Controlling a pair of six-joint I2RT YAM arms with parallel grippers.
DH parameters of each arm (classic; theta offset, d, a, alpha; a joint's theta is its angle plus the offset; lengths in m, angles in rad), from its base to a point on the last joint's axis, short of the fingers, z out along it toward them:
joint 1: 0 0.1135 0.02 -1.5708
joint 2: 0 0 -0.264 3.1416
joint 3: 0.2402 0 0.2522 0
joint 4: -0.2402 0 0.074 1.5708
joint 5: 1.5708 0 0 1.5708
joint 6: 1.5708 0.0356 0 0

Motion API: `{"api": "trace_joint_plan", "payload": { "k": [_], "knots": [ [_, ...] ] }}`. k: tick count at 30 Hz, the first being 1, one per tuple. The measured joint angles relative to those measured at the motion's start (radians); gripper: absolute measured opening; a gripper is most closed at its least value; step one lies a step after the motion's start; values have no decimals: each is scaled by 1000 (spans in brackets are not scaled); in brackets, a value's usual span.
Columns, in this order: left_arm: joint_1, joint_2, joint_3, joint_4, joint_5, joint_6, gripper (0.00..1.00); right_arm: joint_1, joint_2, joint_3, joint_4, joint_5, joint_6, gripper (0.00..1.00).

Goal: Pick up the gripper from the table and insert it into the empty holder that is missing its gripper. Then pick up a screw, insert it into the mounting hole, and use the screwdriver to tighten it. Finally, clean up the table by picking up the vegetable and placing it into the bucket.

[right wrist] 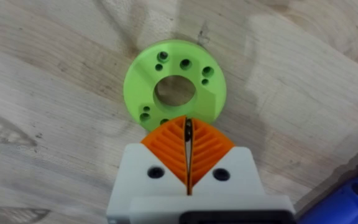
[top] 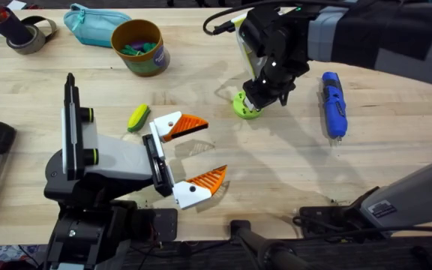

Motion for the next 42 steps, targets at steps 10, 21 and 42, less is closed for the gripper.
{"api": "trace_joint_plan", "payload": {
  "k": [10,21,42],
  "knots": [
    [0,0,0,0,1,0,990,0,0,-13,73,-7,-1,12],
    [0,0,0,0,3,0,990,0,0,-21,73,-8,0,12],
    [0,0,0,0,3,0,990,0,0,-23,60,-8,0,6]
  ]
}}
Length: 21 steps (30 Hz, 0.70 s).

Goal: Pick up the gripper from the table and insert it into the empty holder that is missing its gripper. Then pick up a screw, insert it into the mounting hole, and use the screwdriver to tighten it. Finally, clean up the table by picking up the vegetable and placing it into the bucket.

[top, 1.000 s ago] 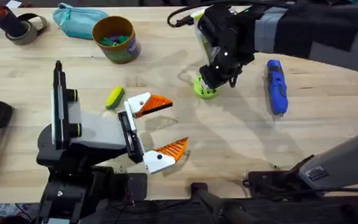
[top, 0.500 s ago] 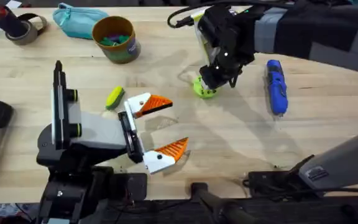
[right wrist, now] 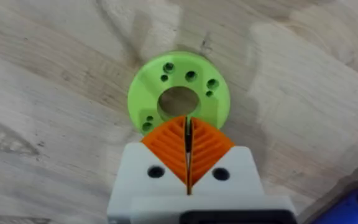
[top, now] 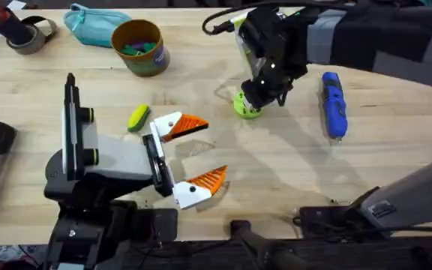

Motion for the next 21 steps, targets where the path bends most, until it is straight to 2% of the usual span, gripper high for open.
{"api": "trace_joint_plan", "payload": {
  "k": [9,14,21],
  "knots": [
    [0,0,0,0,0,0,990,0,-10,-2,-6,0,0,6],
    [0,0,0,0,0,0,990,0,-115,-3,-36,0,0,6],
    [0,0,0,0,0,0,990,0,-171,-3,-105,-1,0,6]
  ]
}}
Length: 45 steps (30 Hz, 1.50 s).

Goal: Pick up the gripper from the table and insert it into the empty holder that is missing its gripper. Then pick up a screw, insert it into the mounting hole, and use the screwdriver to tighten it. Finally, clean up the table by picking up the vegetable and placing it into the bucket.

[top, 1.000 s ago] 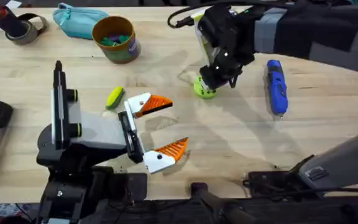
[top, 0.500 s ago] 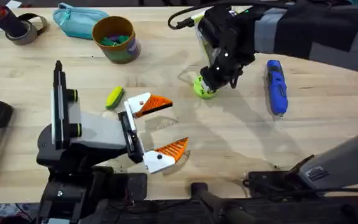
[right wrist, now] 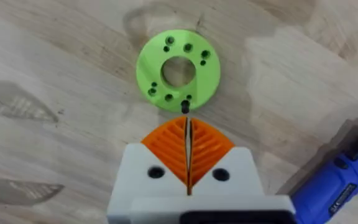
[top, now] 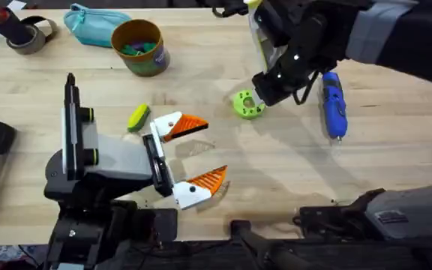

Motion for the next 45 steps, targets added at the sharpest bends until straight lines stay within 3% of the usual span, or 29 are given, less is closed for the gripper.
{"api": "trace_joint_plan", "payload": {
  "k": [20,23,28,30,40,43,44,45],
  "knots": [
    [0,0,0,0,0,0,986,8,-4,0,-23,-1,1,17],
    [0,0,0,0,0,0,986,8,-4,0,-23,-3,1,250],
    [0,0,0,0,0,0,986,8,-4,0,-27,-3,-1,942],
    [0,0,0,0,0,0,986,8,-4,0,-36,-3,-3,991],
    [0,0,0,0,0,0,986,16,-82,-17,-85,-3,-2,993],
    [0,0,0,0,0,0,986,40,-133,-88,-13,-3,12,993],
    [0,0,0,0,0,0,986,59,-159,-192,40,-4,34,993],
    [0,0,0,0,0,0,986,57,-159,-207,42,-3,39,993]
  ]
}}
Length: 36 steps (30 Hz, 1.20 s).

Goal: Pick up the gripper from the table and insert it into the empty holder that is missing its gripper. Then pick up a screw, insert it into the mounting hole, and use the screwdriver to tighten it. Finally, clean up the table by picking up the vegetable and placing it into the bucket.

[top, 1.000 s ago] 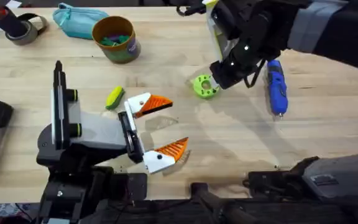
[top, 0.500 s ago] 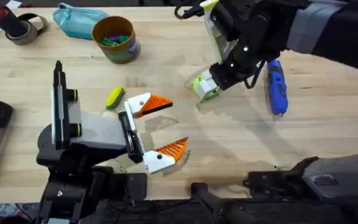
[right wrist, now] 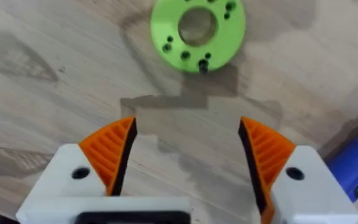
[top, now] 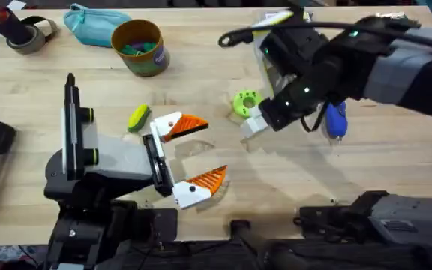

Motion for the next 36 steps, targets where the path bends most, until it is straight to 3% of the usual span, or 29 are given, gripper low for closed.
{"api": "trace_joint_plan", "payload": {
  "k": [14,29,36],
  "knots": [
    [0,0,0,0,0,0,986,-22,5,-15,62,0,9,992],
    [0,0,0,0,0,0,986,-66,134,18,129,0,1,991],
    [0,0,0,0,0,0,986,-66,144,29,150,0,-2,880]
  ]
}}
